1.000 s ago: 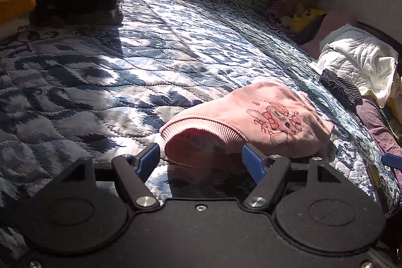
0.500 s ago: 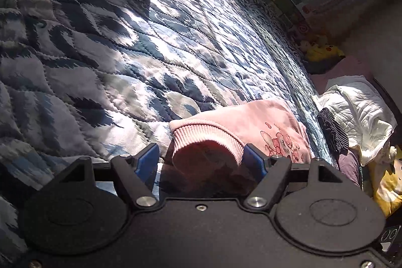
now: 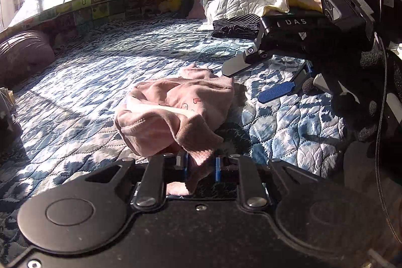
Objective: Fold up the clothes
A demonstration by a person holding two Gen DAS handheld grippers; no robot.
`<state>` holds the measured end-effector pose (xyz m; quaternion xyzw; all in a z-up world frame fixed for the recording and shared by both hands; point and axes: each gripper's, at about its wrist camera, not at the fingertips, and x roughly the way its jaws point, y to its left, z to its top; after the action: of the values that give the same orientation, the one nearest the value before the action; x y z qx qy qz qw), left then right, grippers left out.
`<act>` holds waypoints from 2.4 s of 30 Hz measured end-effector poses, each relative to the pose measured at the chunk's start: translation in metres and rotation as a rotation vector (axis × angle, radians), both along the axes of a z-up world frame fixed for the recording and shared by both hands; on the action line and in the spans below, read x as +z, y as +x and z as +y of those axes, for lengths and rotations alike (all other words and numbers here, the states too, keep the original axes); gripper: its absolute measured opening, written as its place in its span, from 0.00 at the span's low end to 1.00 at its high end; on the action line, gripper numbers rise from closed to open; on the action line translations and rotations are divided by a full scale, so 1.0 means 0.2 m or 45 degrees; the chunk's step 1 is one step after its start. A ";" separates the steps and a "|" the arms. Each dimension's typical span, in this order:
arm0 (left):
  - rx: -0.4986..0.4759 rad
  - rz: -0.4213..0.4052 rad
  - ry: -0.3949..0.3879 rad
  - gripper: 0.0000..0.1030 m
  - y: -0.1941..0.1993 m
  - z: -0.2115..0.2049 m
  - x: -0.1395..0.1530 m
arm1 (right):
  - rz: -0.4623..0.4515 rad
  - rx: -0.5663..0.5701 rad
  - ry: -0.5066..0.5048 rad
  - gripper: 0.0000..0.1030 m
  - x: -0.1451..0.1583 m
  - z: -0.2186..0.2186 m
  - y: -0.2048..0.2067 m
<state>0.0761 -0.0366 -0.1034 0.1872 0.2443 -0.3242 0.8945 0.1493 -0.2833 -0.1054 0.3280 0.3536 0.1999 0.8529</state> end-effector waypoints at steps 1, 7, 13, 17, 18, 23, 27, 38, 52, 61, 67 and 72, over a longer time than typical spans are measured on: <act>-0.076 -0.021 0.069 0.15 -0.04 -0.05 -0.03 | -0.005 0.011 -0.012 1.00 0.02 -0.01 -0.01; -0.353 0.029 0.273 0.05 -0.23 -0.19 -0.18 | -0.035 0.109 -0.139 1.00 0.12 -0.03 -0.08; -0.303 0.083 0.237 0.28 -0.28 -0.16 -0.14 | -0.063 0.192 -0.285 0.95 0.16 0.11 -0.09; -0.206 0.142 0.111 0.53 -0.28 -0.04 -0.03 | -0.101 0.277 -0.400 0.83 0.21 0.30 -0.03; -0.152 0.145 0.084 0.53 -0.28 0.01 -0.01 | -0.113 0.296 -0.437 0.82 0.23 0.36 0.00; 0.124 0.216 -0.194 0.53 -0.26 0.26 0.08 | -0.131 0.343 -0.605 0.67 0.28 0.65 0.15; 0.291 0.273 -0.375 0.56 -0.25 0.39 0.10 | -0.078 0.305 -0.791 0.38 0.20 0.77 0.27; 0.375 0.366 -0.545 0.56 -0.20 0.44 0.09 | -0.071 0.028 -0.342 0.06 0.21 0.26 0.01; 0.432 0.443 -0.656 0.56 -0.04 0.35 0.09 | 0.221 -0.349 -0.084 0.11 -0.25 -0.31 -0.44; 0.408 0.461 -0.681 0.63 0.33 0.21 0.16 | 0.111 -0.423 0.095 0.58 -0.27 -0.42 -0.41; 0.398 0.566 -0.629 0.63 0.73 0.07 0.09 | 0.115 -0.388 0.144 0.68 -0.29 -0.39 -0.23; 0.369 0.645 -0.510 0.66 1.05 -0.08 0.00 | 0.115 -0.361 0.187 0.71 -0.33 -0.34 -0.16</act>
<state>0.2870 -0.0536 -0.1043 -0.1149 0.4141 -0.2714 0.8612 0.1177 -0.3512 -0.1708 0.4448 0.3263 0.0881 0.8294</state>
